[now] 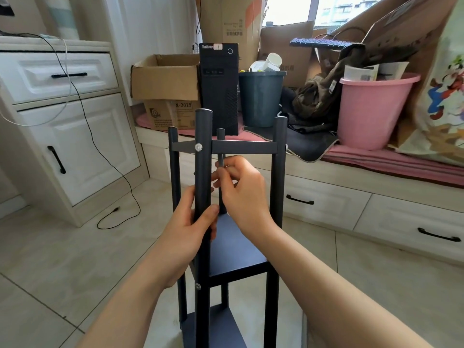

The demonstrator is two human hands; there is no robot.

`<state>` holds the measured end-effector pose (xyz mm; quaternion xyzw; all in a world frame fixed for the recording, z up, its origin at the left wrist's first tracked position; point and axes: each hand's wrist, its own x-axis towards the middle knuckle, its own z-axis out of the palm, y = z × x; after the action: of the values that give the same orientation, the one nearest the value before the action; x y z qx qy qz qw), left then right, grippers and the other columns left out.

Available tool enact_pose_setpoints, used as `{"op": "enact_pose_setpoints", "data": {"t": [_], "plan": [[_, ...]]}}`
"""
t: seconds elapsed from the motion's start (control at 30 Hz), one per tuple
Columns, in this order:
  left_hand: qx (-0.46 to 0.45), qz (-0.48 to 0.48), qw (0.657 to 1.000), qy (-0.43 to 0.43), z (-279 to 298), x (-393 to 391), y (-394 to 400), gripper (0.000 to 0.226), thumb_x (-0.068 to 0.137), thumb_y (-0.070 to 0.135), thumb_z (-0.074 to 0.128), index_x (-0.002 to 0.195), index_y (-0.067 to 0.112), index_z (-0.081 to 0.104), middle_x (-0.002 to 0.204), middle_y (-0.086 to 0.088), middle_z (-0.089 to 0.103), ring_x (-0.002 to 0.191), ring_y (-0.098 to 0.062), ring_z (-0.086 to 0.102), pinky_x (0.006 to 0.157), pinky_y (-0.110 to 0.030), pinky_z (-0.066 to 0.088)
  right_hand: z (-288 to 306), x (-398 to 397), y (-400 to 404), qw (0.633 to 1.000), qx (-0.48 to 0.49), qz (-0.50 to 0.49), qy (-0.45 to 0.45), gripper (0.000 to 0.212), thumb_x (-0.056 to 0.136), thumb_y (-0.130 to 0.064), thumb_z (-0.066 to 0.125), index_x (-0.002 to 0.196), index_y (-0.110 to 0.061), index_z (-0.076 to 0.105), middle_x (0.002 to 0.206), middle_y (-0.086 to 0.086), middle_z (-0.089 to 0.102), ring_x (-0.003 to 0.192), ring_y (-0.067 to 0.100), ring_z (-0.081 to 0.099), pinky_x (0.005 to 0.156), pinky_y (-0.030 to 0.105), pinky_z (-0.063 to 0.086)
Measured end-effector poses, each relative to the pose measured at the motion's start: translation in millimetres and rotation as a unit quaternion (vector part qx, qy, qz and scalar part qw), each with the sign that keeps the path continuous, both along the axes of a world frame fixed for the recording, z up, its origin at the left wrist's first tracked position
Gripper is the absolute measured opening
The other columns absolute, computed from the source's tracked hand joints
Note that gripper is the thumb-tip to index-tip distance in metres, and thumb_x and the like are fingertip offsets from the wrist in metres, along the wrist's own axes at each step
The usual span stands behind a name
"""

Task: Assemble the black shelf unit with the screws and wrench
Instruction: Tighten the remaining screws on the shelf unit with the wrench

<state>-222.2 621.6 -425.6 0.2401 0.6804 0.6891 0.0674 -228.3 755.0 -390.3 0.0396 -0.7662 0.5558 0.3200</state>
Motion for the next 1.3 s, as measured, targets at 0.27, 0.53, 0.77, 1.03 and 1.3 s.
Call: {"op": "enact_pose_setpoints", "data": {"t": [0.27,0.53,0.77,1.03,1.3], "plan": [[-0.013,0.003,1.0,-0.012,0,-1,-1,0.027,0.105,0.024,0.052,0.12,0.047,0.053,0.073,-0.004,0.052,0.067,-0.016,0.051,0.062,-0.024,0.049,0,-3,10,0.994,0.102,-0.029,0.021,0.016,0.1,-0.012,0.056,0.106,-0.01,0.07,0.087,-0.005,0.073,0.079,0.002,0.066,0.071,0.011,0.05],[-0.021,0.004,1.0,-0.019,3,2,-1,0.026,0.104,0.025,0.052,0.117,0.048,0.053,0.075,-0.005,0.052,0.067,-0.015,0.052,0.062,-0.021,0.049,-6,-5,13,0.984,0.141,-0.07,0.082,0.019,0.099,-0.011,0.056,0.106,-0.004,0.073,0.087,0.001,0.076,0.075,0.008,0.07,0.069,0.004,0.046],[-0.021,0.003,1.0,-0.015,4,1,-7,0.025,0.104,0.024,0.051,0.115,0.046,0.054,0.074,-0.003,0.053,0.068,-0.015,0.051,0.065,-0.025,0.049,-14,-18,0,0.979,0.13,-0.09,0.131,0.018,0.097,-0.006,0.059,0.108,-0.001,0.072,0.091,0.005,0.076,0.081,0.016,0.072,0.074,0.028,0.057],[-0.016,0.008,1.0,0.001,0,-2,-9,0.026,0.104,0.024,0.051,0.114,0.048,0.054,0.072,-0.001,0.054,0.068,-0.015,0.053,0.065,-0.026,0.05,-25,-38,-13,0.964,0.122,-0.139,0.19,0.012,0.091,-0.006,0.066,0.099,-0.003,0.075,0.077,0.009,0.071,0.064,0.024,0.062,0.057,0.04,0.052],[-0.022,-0.004,1.0,0.014,-2,-3,-11,0.024,0.103,0.026,0.051,0.119,0.045,0.054,0.073,-0.002,0.053,0.069,-0.017,0.053,0.071,-0.033,0.046,-28,-50,-21,0.978,0.084,-0.118,0.148,0.016,0.097,-0.014,0.059,0.103,-0.004,0.07,0.086,0.008,0.074,0.077,0.026,0.068,0.065,0.047,0.054]]}}
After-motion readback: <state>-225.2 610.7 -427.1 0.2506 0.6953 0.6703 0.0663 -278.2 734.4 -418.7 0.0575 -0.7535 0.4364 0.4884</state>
